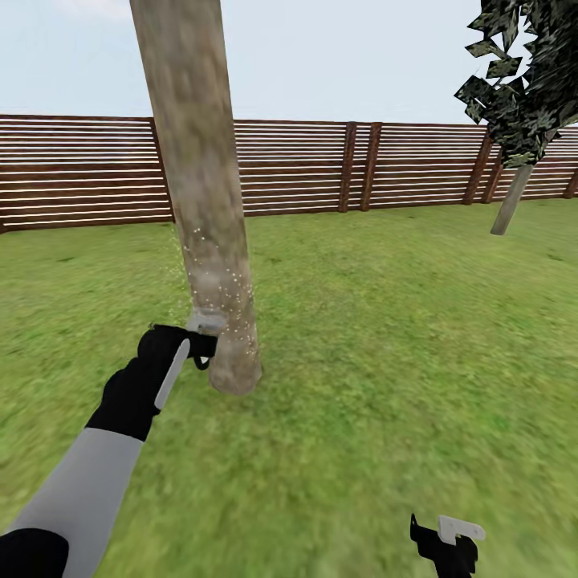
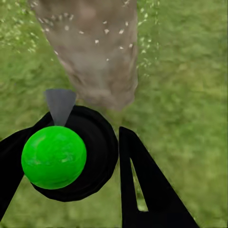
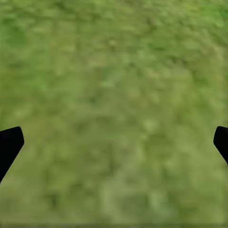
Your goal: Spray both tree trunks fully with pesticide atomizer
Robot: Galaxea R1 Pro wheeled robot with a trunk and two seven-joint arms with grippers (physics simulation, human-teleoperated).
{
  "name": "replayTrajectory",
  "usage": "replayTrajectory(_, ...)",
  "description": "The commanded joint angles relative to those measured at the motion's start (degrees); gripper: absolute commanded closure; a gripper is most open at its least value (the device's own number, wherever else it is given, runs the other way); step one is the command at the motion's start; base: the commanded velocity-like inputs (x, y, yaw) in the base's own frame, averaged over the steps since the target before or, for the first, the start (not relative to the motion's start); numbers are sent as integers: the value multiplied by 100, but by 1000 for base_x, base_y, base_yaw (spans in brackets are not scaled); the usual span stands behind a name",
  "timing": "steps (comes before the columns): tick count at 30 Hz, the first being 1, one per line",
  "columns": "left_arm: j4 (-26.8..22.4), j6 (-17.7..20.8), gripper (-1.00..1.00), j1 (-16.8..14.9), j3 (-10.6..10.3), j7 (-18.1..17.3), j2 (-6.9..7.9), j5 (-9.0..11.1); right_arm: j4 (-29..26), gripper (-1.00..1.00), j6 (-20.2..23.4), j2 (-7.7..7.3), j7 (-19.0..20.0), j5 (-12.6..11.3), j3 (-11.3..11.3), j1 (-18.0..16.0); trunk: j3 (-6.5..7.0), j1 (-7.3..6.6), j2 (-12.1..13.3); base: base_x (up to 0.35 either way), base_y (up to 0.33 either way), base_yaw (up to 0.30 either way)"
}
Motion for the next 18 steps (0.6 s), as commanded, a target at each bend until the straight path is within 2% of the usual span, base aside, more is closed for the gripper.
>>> replayTrajectory(1,28,-2,100,69,4,-2,31,20,0,-100,0,0,0,0,1,1,1,-1,0,0,0,0)
replayTrajectory(4,76,-2,100,141,0,-2,102,18,0,-100,0,0,0,0,-1,1,1,-1,0,0,0,0)
replayTrajectory(8,83,-10,100,171,-26,-2,108,16,0,-100,0,0,0,0,3,-2,1,-1,0,-6,0,0)
replayTrajectory(11,83,-10,100,186,-41,-2,90,16,0,-100,0,0,0,0,1,-2,1,-1,0,-237,0,0)
replayTrajectory(14,83,-40,100,514,-44,-2,69,2,4,-100,0,0,0,0,-1,1,1,-1,0,-325,0,0)
replayTrajectory(18,87,-116,100,1094,-26,-3,114,-29,0,-100,0,0,0,0,1,1,1,-1,0,-335,9,0)
